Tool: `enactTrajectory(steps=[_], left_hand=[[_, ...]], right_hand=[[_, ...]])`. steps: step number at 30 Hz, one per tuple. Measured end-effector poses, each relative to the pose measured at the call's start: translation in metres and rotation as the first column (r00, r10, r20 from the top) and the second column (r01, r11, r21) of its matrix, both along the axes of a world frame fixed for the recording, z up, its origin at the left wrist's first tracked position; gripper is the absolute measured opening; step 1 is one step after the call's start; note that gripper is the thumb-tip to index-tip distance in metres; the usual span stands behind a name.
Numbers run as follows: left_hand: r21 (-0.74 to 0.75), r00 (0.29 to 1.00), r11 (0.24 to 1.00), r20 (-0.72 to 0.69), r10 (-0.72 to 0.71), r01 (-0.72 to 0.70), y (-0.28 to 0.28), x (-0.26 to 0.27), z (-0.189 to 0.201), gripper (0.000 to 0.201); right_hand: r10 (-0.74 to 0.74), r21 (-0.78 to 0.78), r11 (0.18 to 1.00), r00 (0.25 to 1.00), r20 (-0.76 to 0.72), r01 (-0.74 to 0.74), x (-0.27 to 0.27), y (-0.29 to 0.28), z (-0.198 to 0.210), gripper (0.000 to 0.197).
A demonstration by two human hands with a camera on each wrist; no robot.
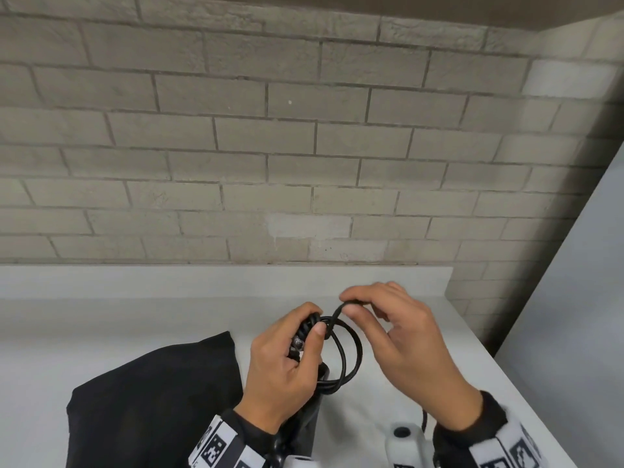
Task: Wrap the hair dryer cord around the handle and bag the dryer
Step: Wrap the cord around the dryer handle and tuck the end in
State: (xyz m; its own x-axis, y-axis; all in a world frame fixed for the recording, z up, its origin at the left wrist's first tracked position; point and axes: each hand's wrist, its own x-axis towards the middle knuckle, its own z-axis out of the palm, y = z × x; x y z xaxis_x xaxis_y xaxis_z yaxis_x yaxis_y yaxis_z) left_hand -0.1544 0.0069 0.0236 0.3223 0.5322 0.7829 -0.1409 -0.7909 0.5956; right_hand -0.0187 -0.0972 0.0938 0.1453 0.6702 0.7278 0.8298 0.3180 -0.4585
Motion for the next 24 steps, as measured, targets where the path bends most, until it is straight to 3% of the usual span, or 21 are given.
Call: enactTrajectory(steps=[7, 13, 20, 24], left_hand=[[0.085, 0.996, 0.993, 0.002, -0.084, 0.084, -0.003, -0.004, 0.003, 0.021], [0.084, 0.995, 0.994, 0.053, -0.081, 0.076, -0.006, -0.005, 0.001, 0.029], [0.025, 0.992, 0.998, 0.114, -0.057, 0.055, -0.010, -0.004, 0.001, 0.026], [-0.035, 0.990, 0.999, 0.143, 0.006, -0.001, -0.009, -0.003, 0.001, 0.029]], right_hand=[[0.068, -0.084, 0.990, 0.903, -0.423, -0.114, -0.005, 0.017, 0.005, 0.011], [0.102, -0.016, 0.987, 0.713, -0.694, -0.157, -0.019, 0.018, -0.010, 0.007], [0.046, -0.068, 0.985, 0.626, -0.779, -0.156, -0.026, 0.012, -0.023, 0.012], [0.117, -0.062, 0.968, 0.654, -0.747, -0.244, -0.031, 0.001, -0.034, 0.024]])
